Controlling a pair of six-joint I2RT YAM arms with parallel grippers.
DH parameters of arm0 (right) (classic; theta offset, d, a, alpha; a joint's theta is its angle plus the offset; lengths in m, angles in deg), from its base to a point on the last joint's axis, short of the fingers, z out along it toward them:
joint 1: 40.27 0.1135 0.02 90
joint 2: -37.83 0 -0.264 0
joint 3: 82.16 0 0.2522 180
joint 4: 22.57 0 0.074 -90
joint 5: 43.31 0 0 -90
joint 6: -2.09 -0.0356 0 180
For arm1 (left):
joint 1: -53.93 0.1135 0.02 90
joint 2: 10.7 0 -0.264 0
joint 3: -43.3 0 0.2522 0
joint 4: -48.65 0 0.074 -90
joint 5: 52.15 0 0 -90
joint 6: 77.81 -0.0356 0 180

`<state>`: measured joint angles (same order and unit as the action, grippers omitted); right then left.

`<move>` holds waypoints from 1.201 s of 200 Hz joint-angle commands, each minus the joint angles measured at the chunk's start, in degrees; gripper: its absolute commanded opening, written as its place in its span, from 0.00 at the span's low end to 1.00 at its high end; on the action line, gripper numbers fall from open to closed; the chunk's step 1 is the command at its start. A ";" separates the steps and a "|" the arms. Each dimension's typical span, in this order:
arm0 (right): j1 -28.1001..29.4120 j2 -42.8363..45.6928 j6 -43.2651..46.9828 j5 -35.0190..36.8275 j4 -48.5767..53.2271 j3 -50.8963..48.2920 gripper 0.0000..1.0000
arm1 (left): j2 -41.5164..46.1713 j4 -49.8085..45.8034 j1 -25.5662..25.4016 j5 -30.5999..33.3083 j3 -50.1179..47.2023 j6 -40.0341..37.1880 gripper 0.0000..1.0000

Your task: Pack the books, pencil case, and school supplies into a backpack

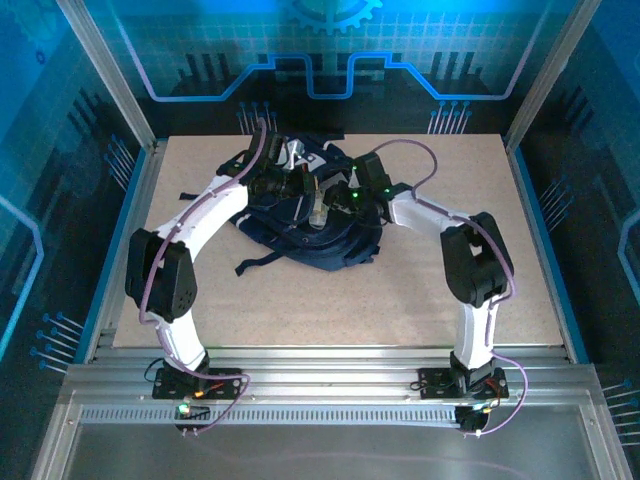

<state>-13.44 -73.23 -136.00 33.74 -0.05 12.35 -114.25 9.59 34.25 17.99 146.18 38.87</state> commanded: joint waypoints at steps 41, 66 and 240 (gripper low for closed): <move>2.13 0.93 -0.10 -3.64 -0.76 0.40 0.32 | 4.55 3.43 -2.69 -1.68 0.08 1.73 0.00; 2.77 -4.33 -2.32 -5.19 -3.48 5.30 0.28 | 4.75 4.09 -4.83 -1.76 -0.20 2.93 0.00; -2.08 30.41 12.37 13.36 19.66 -14.54 0.81 | 9.32 8.02 -5.89 7.93 -6.67 8.38 0.99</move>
<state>-15.95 -45.87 -126.12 39.69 10.53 -1.62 -111.21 16.34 26.69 23.19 143.78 46.80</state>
